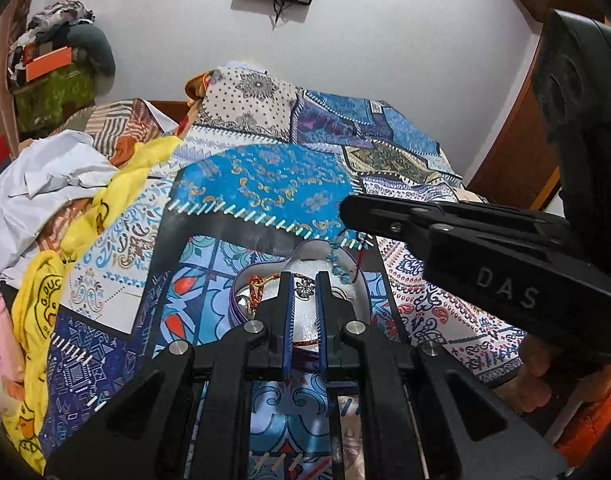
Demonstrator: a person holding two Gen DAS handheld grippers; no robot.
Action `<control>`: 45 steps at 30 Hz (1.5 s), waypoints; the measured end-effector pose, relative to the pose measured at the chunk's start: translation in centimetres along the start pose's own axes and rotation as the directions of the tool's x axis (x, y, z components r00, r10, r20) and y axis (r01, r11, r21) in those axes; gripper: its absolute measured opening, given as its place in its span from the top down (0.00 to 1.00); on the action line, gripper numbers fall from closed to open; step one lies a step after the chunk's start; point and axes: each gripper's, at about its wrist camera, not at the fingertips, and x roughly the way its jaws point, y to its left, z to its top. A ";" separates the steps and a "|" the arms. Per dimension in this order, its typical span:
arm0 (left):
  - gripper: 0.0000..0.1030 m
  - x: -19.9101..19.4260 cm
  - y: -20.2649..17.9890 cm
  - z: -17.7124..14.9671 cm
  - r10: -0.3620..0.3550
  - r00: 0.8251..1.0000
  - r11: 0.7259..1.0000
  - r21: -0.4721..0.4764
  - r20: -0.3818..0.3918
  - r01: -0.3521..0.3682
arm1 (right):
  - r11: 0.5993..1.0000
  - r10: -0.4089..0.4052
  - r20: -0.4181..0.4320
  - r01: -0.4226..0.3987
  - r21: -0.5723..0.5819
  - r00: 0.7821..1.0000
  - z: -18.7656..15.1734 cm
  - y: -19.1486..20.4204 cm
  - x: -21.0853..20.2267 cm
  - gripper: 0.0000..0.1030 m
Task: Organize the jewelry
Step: 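Release the ring into the heart tin with the left gripper while the right gripper drops the bracelet in, then move both open grippers back to the last gold rings on the quilt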
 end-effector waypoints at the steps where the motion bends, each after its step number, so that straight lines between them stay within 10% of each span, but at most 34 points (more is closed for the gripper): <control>1: 0.92 0.1 0.1 0.0 0.000 1.000 1.000 -0.001 -0.003 0.000 | 1.000 0.001 -0.005 -0.001 0.000 1.000 0.0 0.0 0.3 0.96; 17: 0.92 0.1 0.4 0.1 0.034 0.999 0.999 -0.015 -0.029 -0.035 | 1.000 0.001 -0.078 -0.002 -0.013 0.997 -0.4 0.3 1.4 0.85; 21: 0.90 -0.8 0.3 0.3 0.038 0.999 0.999 -0.015 -0.025 -0.038 | 1.000 -0.012 -0.049 0.012 -0.011 0.999 -0.3 0.4 0.5 0.69; 35: 0.88 -5.3 -1.8 1.4 0.066 0.997 0.998 0.016 0.046 -0.067 | 0.999 -0.043 0.054 0.042 0.010 0.998 0.2 0.0 -4.6 0.68; 45: 0.64 -6.5 -4.7 1.8 0.065 0.995 0.997 0.040 0.081 -0.069 | 0.993 -0.095 0.093 0.088 0.073 0.991 -1.6 -2.8 -8.6 0.68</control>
